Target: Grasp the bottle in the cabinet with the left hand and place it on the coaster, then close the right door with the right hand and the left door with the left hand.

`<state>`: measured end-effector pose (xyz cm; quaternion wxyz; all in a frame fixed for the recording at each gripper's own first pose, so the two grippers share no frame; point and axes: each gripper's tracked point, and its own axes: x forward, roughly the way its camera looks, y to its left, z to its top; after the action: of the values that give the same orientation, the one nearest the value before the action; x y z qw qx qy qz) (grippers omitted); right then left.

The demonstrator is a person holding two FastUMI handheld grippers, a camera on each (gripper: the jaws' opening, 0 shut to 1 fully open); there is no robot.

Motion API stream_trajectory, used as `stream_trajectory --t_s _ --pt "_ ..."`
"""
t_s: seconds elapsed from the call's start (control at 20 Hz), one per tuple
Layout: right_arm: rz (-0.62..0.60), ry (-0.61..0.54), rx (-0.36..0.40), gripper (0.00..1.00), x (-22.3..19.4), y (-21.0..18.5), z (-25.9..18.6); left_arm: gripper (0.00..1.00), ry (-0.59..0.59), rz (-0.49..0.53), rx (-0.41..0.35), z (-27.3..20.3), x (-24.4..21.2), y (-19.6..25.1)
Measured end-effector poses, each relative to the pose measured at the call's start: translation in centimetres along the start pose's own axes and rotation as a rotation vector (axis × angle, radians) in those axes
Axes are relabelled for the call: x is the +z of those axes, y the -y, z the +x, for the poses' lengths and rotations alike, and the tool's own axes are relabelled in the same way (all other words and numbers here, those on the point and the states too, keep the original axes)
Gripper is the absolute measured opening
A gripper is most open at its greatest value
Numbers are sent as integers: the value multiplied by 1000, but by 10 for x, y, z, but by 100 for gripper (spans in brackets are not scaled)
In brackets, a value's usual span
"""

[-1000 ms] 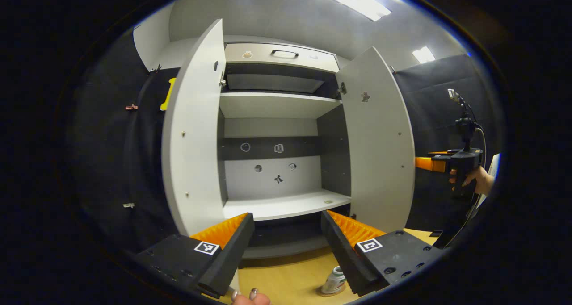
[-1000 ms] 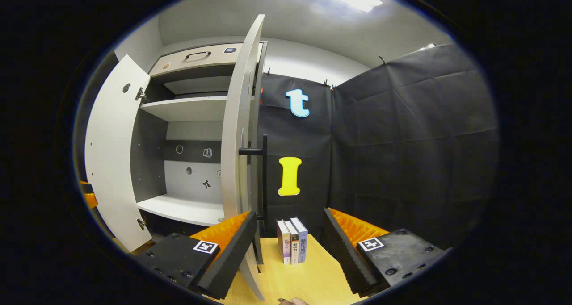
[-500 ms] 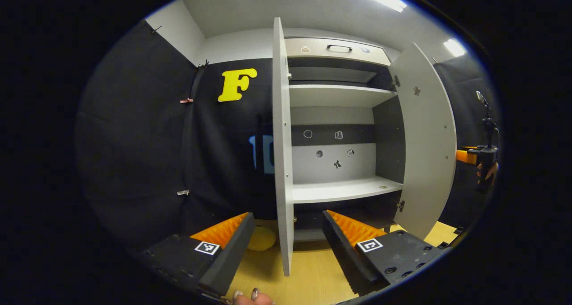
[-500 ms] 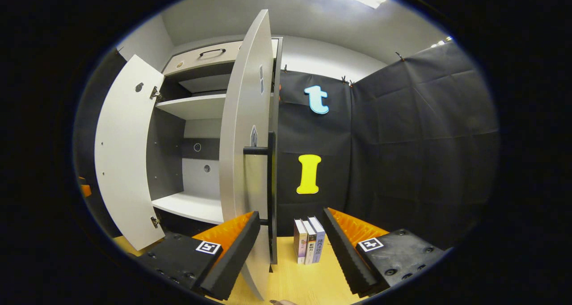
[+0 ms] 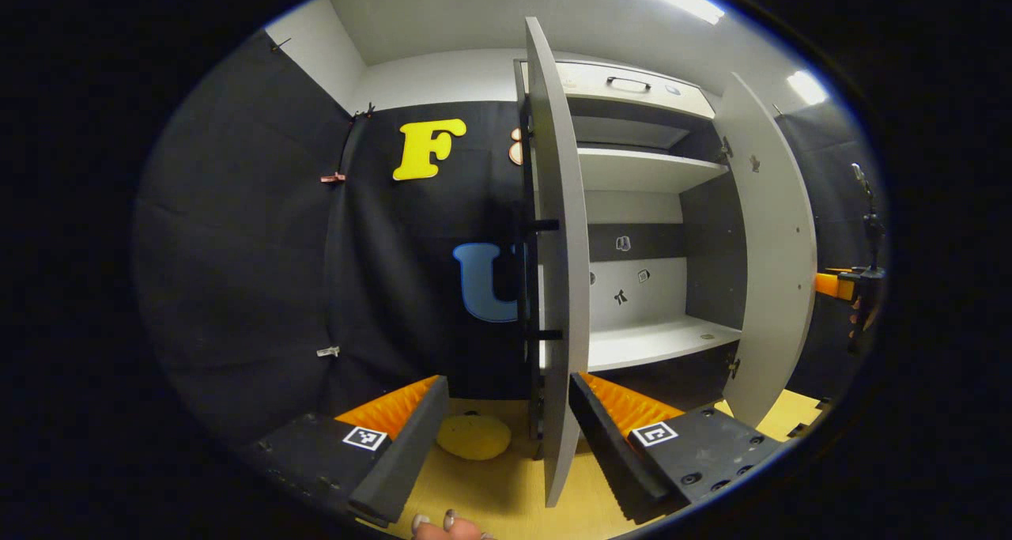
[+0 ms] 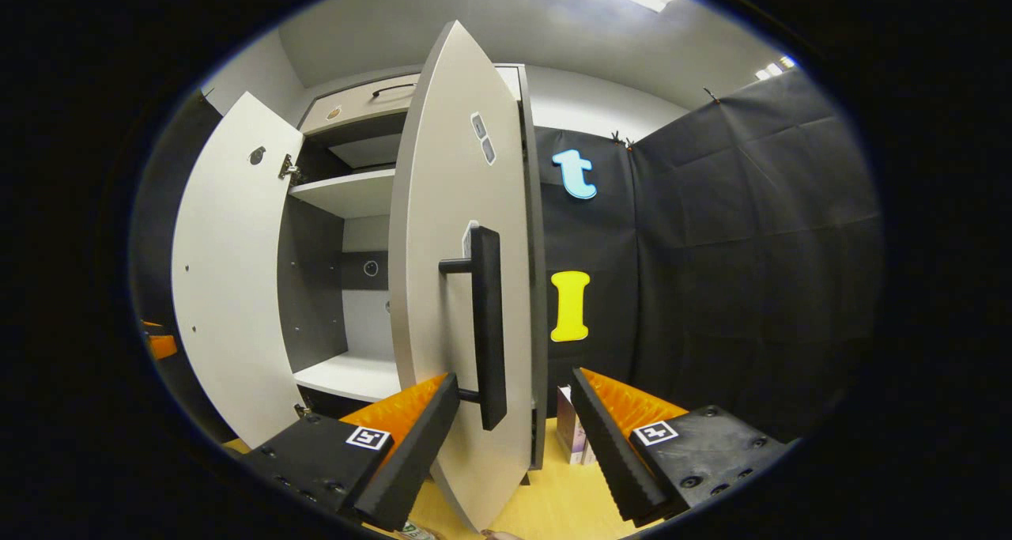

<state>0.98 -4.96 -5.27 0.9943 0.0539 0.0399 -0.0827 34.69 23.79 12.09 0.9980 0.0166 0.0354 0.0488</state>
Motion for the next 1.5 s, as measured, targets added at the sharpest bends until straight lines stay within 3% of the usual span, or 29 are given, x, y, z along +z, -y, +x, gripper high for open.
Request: stream_trajectory --t_s 0.3,0.5,0.7,0.95,1.25,1.5 --pt "39 -8 41 96 2 -49 -10 96 -3 -63 -121 22 -4 -2" --pt "-61 -27 13 96 -7 -50 -17 96 10 -73 -118 30 -1 -22" --pt "-87 -16 47 97 -4 -75 -12 95 1 -77 -170 40 -5 -13" --pt "-148 -55 57 98 -17 -75 -2 94 -6 -84 -196 41 -6 -5" --pt "-94 -86 125 98 -20 -73 19 91 -18 -109 -131 40 -8 -5" --pt "-39 -63 243 98 -7 -89 14 88 -22 -92 -90 38 -4 10"
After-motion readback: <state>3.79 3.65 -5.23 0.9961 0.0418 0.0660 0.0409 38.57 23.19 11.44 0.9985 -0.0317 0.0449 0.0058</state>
